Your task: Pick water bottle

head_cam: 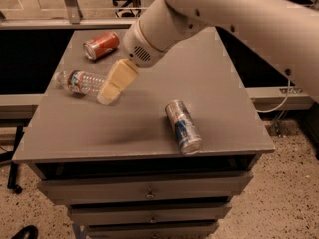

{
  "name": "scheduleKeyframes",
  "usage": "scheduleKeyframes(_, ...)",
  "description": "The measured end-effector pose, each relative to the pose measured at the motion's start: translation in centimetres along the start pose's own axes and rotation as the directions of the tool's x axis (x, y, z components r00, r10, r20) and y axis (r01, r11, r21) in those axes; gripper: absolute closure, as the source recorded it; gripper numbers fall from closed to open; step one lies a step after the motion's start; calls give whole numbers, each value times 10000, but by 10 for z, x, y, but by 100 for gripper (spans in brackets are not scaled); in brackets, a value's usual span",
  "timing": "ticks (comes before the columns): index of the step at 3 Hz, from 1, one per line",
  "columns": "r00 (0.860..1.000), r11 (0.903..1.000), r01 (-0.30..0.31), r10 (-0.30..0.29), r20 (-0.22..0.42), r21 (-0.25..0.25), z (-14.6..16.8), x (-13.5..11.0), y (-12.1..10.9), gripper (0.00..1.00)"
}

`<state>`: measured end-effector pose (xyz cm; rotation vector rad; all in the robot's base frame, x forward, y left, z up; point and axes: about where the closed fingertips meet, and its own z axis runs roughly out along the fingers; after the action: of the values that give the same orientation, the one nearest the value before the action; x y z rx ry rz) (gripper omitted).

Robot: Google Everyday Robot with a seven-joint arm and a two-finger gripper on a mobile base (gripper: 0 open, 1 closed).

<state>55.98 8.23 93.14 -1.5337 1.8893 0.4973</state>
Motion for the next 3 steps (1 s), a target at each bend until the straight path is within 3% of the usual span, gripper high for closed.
scheduleKeyframes(2, 9960, 9963, -864, 865, 227, -33, 91, -27, -19, 0)
scheduleKeyframes(3, 9944, 9944, -1057, 1057, -53, 21, 129, -32, -23, 3)
